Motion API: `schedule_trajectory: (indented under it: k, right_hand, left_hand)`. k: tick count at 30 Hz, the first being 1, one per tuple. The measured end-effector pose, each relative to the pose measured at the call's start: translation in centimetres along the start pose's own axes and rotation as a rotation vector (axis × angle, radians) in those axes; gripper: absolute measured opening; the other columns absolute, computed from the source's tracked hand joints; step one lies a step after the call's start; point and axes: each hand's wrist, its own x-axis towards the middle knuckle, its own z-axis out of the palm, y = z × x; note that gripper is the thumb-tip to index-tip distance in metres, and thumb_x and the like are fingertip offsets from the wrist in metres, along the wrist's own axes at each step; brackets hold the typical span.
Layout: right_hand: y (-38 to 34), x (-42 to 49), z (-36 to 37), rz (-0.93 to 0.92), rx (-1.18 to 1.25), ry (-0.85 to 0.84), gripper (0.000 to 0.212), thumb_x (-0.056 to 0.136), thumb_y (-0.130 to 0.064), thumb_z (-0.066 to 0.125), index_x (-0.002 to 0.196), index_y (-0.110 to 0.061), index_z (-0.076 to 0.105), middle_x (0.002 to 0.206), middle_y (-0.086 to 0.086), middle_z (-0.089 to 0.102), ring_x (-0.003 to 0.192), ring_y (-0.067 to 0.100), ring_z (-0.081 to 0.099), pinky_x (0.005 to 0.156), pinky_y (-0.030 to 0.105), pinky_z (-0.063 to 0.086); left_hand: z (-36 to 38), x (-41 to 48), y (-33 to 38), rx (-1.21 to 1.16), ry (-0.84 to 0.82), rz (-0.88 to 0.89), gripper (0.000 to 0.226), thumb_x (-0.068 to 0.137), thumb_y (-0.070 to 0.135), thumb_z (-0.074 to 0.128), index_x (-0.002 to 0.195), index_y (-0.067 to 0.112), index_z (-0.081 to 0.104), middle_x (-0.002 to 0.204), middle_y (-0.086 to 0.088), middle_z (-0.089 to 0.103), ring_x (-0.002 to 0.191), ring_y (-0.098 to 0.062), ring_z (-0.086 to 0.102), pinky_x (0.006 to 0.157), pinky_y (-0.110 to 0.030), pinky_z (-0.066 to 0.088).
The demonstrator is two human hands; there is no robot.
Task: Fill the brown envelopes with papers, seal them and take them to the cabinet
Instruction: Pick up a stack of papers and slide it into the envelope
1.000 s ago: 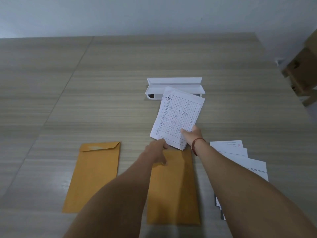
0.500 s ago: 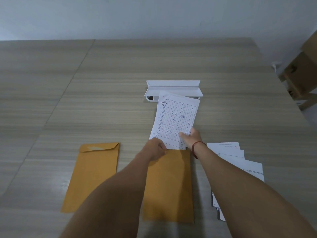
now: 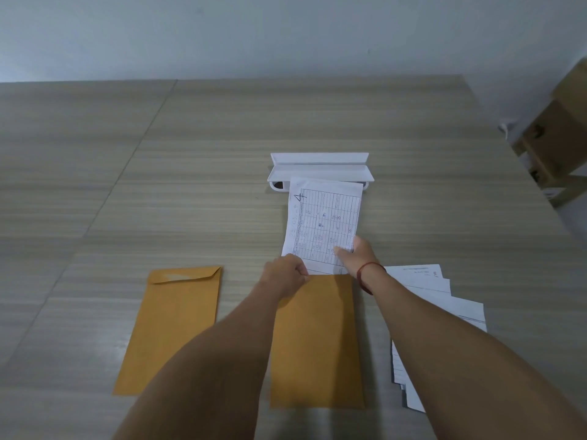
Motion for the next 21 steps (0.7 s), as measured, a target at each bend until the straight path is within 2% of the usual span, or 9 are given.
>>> schedule_trajectory:
  k: [4, 5, 7, 8, 10, 13, 14, 17, 21]
  right_hand:
    - [1.1, 0.7, 0.5, 0.007, -0.037, -0.005, 0.05, 0.08, -0.043, 0.054, 0.127, -0.024, 0.053, 0.125, -0.003, 0.061, 0.119, 0.028, 0.053, 0.101, 0.05, 0.044]
    - [1.2, 0.7, 0.6, 0.016, -0.05, -0.001, 0.05, 0.08, -0.046, 0.054, 0.123, -0.021, 0.053, 0.118, -0.004, 0.061, 0.117, 0.027, 0.052, 0.101, 0.048, 0.043]
    - [1.0, 0.2, 0.6, 0.015, -0.082, 0.002, 0.033, 0.084, -0.042, 0.057, 0.106, -0.018, 0.052, 0.093, -0.008, 0.057, 0.105, 0.022, 0.05, 0.096, 0.041, 0.042]
    - [0.9, -0.1, 0.6, 0.01, -0.092, 0.002, 0.027, 0.085, -0.039, 0.06, 0.102, -0.018, 0.053, 0.091, -0.008, 0.057, 0.102, 0.022, 0.052, 0.098, 0.043, 0.043]
    - [1.0, -0.3, 0.7, -0.013, -0.096, -0.017, 0.033, 0.085, -0.035, 0.065, 0.111, -0.016, 0.059, 0.11, -0.002, 0.065, 0.108, 0.024, 0.059, 0.102, 0.047, 0.043]
    - [0.8, -0.1, 0.7, -0.028, -0.035, 0.019, 0.053, 0.081, -0.042, 0.066, 0.127, -0.018, 0.053, 0.126, -0.001, 0.061, 0.117, 0.025, 0.056, 0.105, 0.05, 0.041]
    - [0.6, 0.2, 0.6, -0.026, 0.006, 0.046, 0.051, 0.081, -0.044, 0.064, 0.124, -0.021, 0.052, 0.124, -0.003, 0.061, 0.115, 0.024, 0.058, 0.104, 0.05, 0.041]
    - [-0.1, 1.1, 0.6, -0.043, 0.068, 0.105, 0.026, 0.085, -0.039, 0.059, 0.107, -0.027, 0.053, 0.113, -0.003, 0.065, 0.102, 0.025, 0.063, 0.1, 0.051, 0.045]
    - [0.0, 0.7, 0.4, -0.046, -0.082, 0.071, 0.018, 0.092, -0.028, 0.054, 0.104, -0.015, 0.058, 0.101, 0.002, 0.066, 0.098, 0.026, 0.062, 0.101, 0.048, 0.043]
  left_hand:
    - [0.0, 0.4, 0.3, 0.014, 0.053, 0.011, 0.007, 0.088, 0.026, 0.06, 0.087, 0.023, 0.067, 0.101, 0.009, 0.065, 0.1, -0.014, 0.06, 0.097, -0.03, 0.044]
    - [0.0, 0.5, 0.4, 0.009, 0.063, 0.013, 0.008, 0.088, 0.026, 0.06, 0.088, 0.022, 0.067, 0.102, 0.008, 0.065, 0.101, -0.015, 0.059, 0.097, -0.031, 0.044]
    - [0.0, 0.6, 0.4, -0.025, 0.081, 0.012, 0.008, 0.089, 0.025, 0.06, 0.088, 0.021, 0.067, 0.103, 0.006, 0.066, 0.101, -0.016, 0.059, 0.095, -0.033, 0.045]
    - [0.0, 0.7, 0.4, -0.039, 0.089, 0.011, 0.008, 0.089, 0.025, 0.06, 0.088, 0.02, 0.067, 0.103, 0.005, 0.066, 0.1, -0.016, 0.059, 0.093, -0.033, 0.047]
    - [0.1, 0.8, 0.3, -0.061, 0.094, 0.022, 0.008, 0.088, 0.022, 0.062, 0.087, 0.017, 0.068, 0.101, 0.002, 0.067, 0.098, -0.017, 0.06, 0.091, -0.035, 0.049]
    - [0.4, 0.7, 0.4, -0.086, 0.085, 0.071, 0.008, 0.087, 0.017, 0.062, 0.086, 0.012, 0.069, 0.098, -0.003, 0.068, 0.098, -0.022, 0.061, 0.09, -0.041, 0.05]
    - [0.5, 0.7, 0.3, -0.09, 0.083, 0.083, 0.008, 0.087, 0.016, 0.062, 0.086, 0.011, 0.069, 0.098, -0.005, 0.068, 0.098, -0.023, 0.06, 0.09, -0.042, 0.05]
    - [0.6, 0.8, 0.2, -0.121, 0.102, 0.083, 0.007, 0.087, 0.014, 0.062, 0.086, 0.011, 0.068, 0.099, -0.007, 0.066, 0.098, -0.024, 0.059, 0.088, -0.041, 0.051]
    - [0.6, 1.0, 0.1, -0.159, 0.166, 0.078, 0.006, 0.086, 0.011, 0.061, 0.083, 0.008, 0.066, 0.098, -0.009, 0.065, 0.095, -0.026, 0.06, 0.085, -0.04, 0.052]
